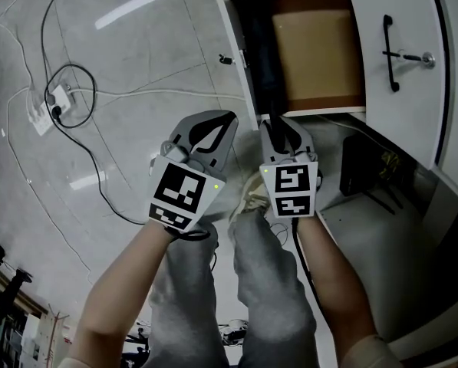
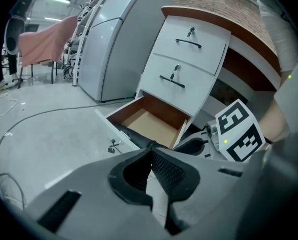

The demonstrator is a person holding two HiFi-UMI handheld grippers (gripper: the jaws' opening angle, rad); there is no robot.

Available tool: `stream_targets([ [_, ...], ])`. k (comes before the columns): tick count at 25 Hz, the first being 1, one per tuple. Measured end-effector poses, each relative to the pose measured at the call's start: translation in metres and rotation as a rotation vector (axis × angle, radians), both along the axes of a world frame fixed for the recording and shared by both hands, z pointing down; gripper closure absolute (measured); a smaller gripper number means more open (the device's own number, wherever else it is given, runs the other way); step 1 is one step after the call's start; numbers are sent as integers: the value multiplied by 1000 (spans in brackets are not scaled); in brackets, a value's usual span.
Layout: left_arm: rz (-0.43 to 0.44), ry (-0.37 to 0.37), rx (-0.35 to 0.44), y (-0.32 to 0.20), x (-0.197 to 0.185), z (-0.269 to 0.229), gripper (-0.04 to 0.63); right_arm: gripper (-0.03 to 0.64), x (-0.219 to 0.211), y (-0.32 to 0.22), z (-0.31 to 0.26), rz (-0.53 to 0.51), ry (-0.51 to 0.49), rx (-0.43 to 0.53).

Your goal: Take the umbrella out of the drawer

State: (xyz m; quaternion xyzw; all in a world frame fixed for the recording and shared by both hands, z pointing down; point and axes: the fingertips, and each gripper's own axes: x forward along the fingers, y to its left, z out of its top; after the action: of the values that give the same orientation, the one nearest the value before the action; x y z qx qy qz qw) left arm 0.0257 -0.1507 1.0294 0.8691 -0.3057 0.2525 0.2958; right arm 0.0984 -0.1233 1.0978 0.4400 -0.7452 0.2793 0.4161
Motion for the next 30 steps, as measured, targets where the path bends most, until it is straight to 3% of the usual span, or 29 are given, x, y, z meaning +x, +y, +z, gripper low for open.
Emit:
stream_targets([
  [5, 18, 8, -4, 2, 5, 5, 588, 544, -1, -9, 9, 25, 25, 24],
  [15, 46, 13, -1, 3, 11, 5, 588, 590, 4, -14, 8, 135, -22, 41],
  [24, 74, 23, 4, 1, 9, -26, 588, 595, 8, -36, -43, 243, -145, 114],
  [30, 80, 26, 35, -10, 8, -63, 588, 595, 10, -35, -80, 227, -141, 121],
])
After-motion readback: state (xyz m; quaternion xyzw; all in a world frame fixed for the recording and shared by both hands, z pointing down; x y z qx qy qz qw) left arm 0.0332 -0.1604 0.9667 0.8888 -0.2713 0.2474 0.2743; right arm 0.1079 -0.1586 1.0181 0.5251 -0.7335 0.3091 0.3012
